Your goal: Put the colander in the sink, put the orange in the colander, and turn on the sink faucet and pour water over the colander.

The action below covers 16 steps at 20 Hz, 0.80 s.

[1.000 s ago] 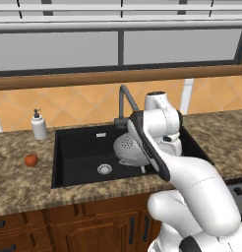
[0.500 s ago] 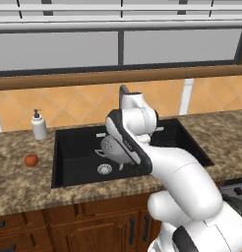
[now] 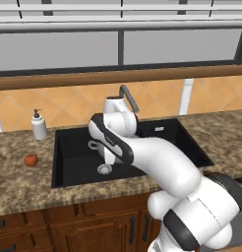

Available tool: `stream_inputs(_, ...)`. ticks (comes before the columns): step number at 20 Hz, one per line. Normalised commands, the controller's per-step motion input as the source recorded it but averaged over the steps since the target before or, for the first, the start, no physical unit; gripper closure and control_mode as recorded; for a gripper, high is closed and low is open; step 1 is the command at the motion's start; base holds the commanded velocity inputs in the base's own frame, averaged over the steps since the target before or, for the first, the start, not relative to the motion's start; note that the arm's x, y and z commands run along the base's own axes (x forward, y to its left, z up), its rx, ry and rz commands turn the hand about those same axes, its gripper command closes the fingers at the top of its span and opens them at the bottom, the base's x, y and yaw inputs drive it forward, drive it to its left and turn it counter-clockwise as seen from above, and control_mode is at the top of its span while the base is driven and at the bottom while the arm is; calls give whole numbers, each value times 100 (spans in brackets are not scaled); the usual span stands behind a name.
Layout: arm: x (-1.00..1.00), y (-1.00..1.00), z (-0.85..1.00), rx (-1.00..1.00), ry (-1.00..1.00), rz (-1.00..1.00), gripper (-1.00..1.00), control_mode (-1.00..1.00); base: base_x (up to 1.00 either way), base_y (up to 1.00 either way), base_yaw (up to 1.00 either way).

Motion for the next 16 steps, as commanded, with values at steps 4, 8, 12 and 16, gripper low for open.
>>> stream_inputs(4,54,18,-34,-13,0,-49,100,-100,0,0,0)
stream_inputs(8,51,16,-25,-12,0,-26,100,-100,0,0,0)
stream_inputs(12,40,0,-27,-12,0,-9,100,-100,0,0,0)
stream_inputs(16,46,0,-22,-16,1,-8,100,-100,0,0,0)
